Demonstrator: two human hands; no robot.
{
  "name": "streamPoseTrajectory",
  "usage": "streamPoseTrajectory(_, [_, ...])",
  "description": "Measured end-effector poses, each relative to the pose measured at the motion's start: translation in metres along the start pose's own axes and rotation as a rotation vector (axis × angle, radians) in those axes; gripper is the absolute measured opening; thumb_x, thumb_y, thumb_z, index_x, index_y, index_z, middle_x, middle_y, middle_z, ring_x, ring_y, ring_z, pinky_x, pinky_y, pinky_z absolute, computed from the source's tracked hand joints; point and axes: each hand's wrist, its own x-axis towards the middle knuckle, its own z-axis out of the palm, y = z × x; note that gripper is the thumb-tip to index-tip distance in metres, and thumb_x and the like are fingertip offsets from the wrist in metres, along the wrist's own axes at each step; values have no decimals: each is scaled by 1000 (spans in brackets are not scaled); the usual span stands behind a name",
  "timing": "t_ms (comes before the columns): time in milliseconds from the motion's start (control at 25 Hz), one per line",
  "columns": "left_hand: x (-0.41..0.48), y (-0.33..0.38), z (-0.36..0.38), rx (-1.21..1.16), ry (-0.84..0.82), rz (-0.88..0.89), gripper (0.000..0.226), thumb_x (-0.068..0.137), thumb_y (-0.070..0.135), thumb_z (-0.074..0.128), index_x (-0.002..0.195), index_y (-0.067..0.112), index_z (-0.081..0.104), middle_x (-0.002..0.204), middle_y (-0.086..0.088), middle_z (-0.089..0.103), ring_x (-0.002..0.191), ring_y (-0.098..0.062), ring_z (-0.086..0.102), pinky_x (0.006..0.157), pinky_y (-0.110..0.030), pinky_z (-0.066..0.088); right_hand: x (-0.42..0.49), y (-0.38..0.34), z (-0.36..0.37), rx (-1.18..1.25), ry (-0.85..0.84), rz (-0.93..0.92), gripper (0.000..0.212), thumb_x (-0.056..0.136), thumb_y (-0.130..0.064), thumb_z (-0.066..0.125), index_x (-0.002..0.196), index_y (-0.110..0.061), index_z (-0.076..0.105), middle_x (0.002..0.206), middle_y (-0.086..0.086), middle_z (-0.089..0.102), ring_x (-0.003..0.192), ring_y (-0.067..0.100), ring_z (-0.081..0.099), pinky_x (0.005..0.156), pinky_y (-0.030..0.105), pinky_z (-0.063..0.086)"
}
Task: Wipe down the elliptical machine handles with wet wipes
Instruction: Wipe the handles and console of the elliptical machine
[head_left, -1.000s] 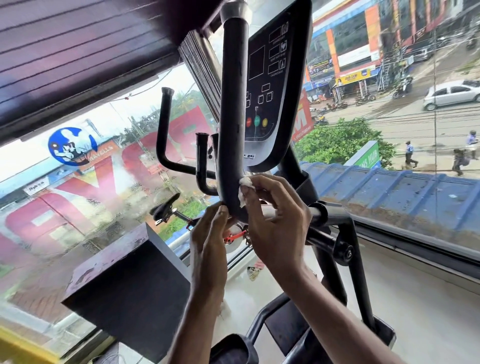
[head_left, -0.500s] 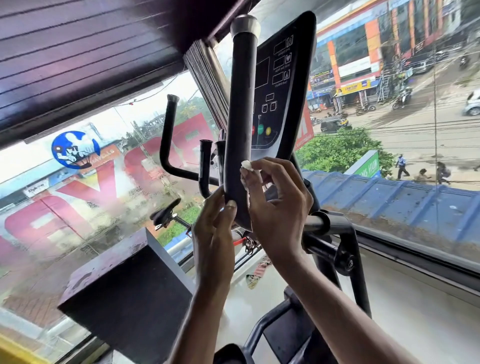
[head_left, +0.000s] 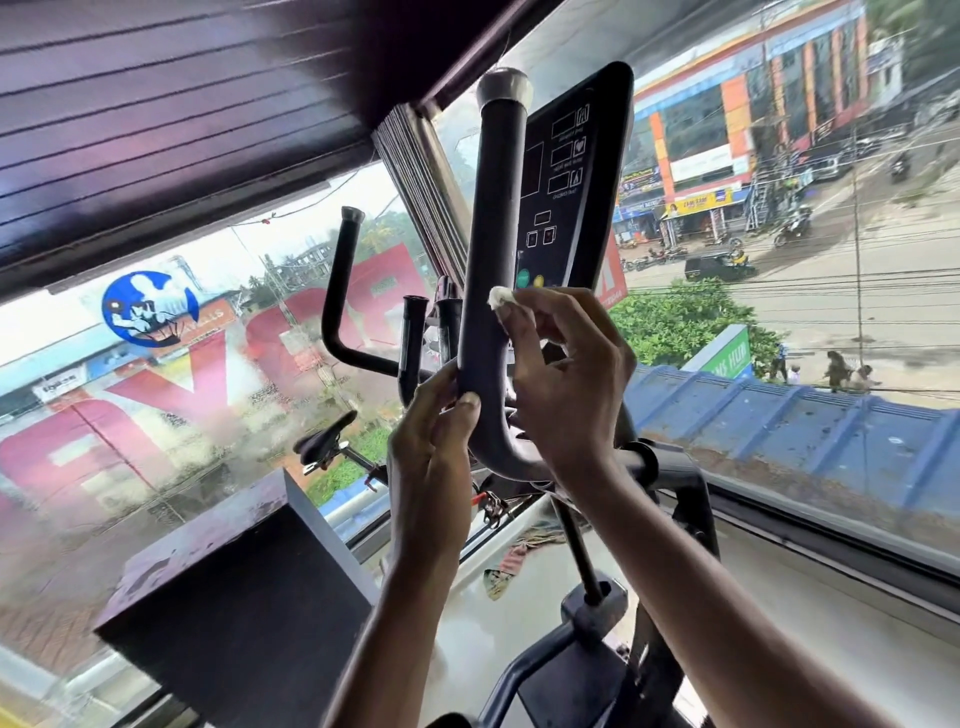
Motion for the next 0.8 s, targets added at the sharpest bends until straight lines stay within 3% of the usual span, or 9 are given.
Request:
streamPoseTrajectory(120, [5, 2, 3, 4, -3, 3, 32, 99, 12, 54, 126, 21, 70, 106, 9, 78, 100, -7, 72, 79, -14, 52, 12, 1, 1, -3, -13, -26, 5, 95, -10, 77, 98, -8, 79, 95, 0, 73, 78, 8, 67, 71, 24, 55])
streamPoseTrajectory(320, [8, 5, 0, -20, 11, -19, 36, 99, 19, 48, 127, 21, 70, 112, 5, 78, 107, -12, 72, 88, -29, 57, -51, -1, -35, -52, -186, -105, 7, 94, -2, 75, 100, -2, 79, 97, 4, 72, 87, 6, 66, 72, 21, 56])
streamPoseTrajectory(480, [10, 7, 4, 1, 43, -19, 27, 101, 13, 54, 120, 21, 70, 108, 8, 77, 102, -7, 71, 81, -23, 56, -30, -3, -17, -100, -108, -100, 4, 93, 0, 75, 94, -4, 77, 92, 3, 71, 74, 3, 61, 72, 10, 46])
streamPoseTrajectory(680, [23, 14, 8, 25, 29, 18, 33, 95, 20, 59, 126, 26, 67, 119, 6, 73, 112, -8, 68, 89, -28, 50, 39, -1, 13, -142, -16, -169, 7, 97, -9, 72, 96, -4, 76, 92, 3, 71, 73, 7, 59, 74, 9, 43])
streamPoseTrajectory(800, [29, 20, 10, 37, 30, 54, 32, 96, 18, 59, 124, 29, 68, 119, 7, 73, 108, -4, 68, 88, -25, 52, 29, 0, 6, -97, -30, -156, 5, 97, -8, 72, 96, -5, 76, 93, 2, 71, 73, 9, 62, 71, 13, 47])
